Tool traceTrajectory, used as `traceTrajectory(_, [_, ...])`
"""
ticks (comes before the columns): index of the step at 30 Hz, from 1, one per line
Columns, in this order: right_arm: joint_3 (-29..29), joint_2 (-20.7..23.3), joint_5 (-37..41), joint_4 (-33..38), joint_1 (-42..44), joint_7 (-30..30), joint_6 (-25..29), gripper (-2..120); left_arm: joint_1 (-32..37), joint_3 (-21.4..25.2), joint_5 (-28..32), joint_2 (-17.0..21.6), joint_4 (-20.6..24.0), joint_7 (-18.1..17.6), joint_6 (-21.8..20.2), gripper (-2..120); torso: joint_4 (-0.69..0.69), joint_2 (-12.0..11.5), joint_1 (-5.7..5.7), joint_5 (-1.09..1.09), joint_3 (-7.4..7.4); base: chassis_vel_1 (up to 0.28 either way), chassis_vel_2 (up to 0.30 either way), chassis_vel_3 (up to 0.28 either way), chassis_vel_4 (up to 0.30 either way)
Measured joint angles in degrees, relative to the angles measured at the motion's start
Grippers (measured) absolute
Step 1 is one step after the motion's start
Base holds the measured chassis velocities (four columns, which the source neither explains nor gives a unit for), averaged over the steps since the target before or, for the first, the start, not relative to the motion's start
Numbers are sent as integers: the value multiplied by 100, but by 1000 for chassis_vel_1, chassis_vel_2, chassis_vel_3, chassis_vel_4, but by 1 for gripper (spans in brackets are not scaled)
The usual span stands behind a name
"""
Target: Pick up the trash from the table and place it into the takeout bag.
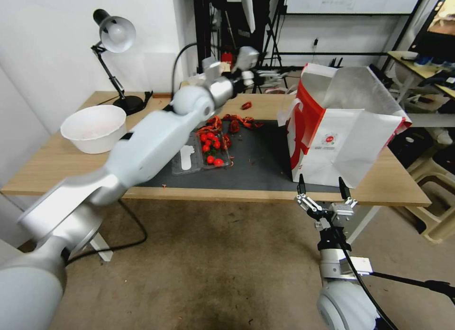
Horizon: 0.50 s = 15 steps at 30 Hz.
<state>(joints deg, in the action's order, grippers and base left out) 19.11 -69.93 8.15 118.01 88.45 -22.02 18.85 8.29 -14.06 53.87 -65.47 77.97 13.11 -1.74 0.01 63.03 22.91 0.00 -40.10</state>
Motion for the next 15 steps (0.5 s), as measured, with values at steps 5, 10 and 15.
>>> traceTrajectory(5, [-57,-25,-38,-20,-15,1,-3,100,782,546,-138,401,727,-589,-70,100,0,0,0,0,0,0,0,0,0])
traceTrajectory(10, [-71,-32,-52,-26,-17,2,-4,100,1627,1017,-272,640,1301,-1023,-136,100,-1,0,0,-1,0,0,0,0,0])
traceTrajectory(15, [-73,-30,-55,-26,-12,4,-4,100,2322,1452,-458,763,1725,-1268,-154,100,-1,1,0,4,1,0,0,0,0])
